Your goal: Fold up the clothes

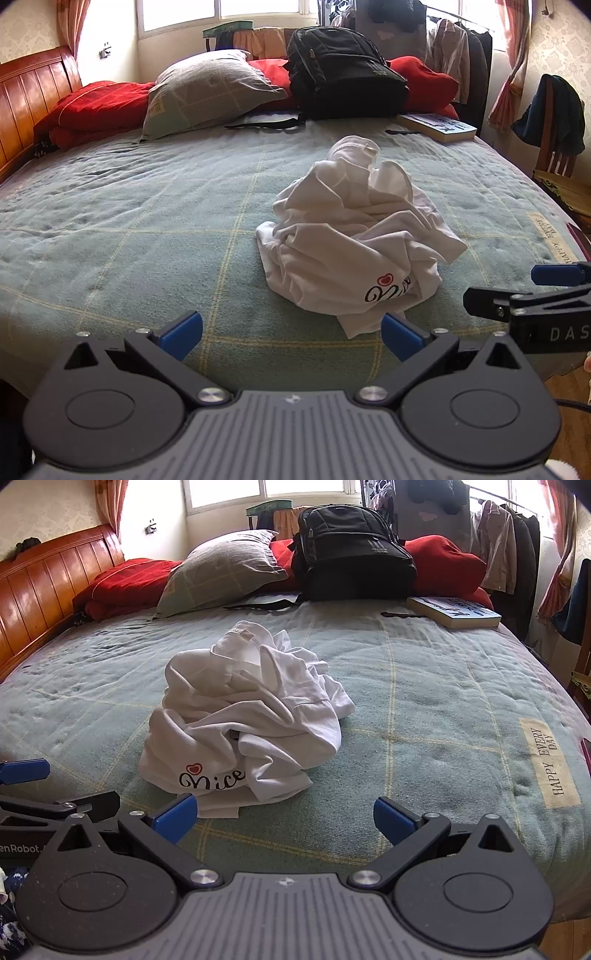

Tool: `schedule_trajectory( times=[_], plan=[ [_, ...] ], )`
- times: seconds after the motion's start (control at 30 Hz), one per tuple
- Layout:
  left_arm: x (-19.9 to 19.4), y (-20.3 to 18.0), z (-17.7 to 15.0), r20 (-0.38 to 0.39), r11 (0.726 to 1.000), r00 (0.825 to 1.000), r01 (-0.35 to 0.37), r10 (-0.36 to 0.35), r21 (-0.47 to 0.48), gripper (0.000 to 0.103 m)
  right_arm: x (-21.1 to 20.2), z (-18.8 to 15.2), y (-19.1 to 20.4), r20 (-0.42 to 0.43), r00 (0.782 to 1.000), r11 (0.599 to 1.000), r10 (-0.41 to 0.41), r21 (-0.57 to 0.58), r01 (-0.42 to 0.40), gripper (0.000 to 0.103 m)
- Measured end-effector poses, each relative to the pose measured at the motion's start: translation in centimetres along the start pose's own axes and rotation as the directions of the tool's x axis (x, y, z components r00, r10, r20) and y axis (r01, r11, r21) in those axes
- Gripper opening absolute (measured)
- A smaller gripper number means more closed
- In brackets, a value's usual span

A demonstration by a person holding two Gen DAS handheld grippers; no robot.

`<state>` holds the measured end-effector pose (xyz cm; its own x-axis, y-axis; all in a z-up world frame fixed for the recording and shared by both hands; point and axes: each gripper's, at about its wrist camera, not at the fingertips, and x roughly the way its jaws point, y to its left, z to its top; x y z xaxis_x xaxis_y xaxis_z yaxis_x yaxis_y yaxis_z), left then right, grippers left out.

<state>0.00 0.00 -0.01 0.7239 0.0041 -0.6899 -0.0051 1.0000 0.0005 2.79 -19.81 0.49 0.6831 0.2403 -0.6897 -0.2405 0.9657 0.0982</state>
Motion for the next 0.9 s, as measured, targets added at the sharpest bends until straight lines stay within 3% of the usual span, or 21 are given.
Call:
schedule_trajectory(
  times=[0.9],
  plan=[
    [0.29, -0.11, -0.21, -0.013, 1.0, 1.0, 0.009, -0.009, -0.007, 0.102, -0.27, 0.06, 0.23, 0.012, 1.0, 1.0, 0.002, -0.02, -0.002, 0.103]
  ],
)
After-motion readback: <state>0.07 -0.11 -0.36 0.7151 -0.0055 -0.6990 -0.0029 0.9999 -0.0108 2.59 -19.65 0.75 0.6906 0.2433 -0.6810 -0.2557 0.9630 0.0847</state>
